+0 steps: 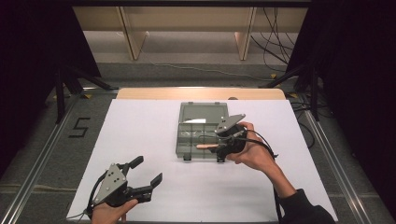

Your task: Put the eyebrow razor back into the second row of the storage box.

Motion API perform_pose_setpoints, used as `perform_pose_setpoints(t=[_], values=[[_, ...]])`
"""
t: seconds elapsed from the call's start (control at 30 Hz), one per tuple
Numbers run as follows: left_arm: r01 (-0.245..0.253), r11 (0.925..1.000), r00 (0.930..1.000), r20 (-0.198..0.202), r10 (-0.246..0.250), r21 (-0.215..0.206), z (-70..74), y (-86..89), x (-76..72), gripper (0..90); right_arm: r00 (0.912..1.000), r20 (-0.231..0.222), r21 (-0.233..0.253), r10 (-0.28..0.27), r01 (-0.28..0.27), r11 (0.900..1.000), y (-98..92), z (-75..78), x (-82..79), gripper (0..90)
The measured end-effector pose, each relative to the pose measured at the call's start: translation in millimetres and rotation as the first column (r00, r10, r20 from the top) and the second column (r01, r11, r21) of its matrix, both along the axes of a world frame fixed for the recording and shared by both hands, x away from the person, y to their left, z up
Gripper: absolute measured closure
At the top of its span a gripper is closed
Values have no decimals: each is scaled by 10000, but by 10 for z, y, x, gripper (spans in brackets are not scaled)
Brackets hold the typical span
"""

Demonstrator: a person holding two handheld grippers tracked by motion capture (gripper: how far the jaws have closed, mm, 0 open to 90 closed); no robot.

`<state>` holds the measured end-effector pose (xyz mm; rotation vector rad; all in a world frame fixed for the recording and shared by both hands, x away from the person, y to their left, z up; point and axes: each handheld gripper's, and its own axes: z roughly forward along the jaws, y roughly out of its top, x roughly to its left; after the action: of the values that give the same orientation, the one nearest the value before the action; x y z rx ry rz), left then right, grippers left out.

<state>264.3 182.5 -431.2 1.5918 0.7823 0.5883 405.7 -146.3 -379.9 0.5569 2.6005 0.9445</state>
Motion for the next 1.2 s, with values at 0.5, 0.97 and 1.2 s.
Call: perform_pose_setpoints(t=[0.5,0.97,1.2], values=[[2,10000,10000,-4,-2,-35,4,-1,-4,160,9995,79,1164,-306,295,9928,-143,-43,-179,350],[20,10000,10000,-30,-20,-88,3,-1,-3,160,9979,-182,2455,-614,640,9673,-251,-74,-315,321],[30,10000,10000,-34,-30,-64,3,2,-4,160,9960,-133,2980,-880,879,9505,-309,-95,-396,308]])
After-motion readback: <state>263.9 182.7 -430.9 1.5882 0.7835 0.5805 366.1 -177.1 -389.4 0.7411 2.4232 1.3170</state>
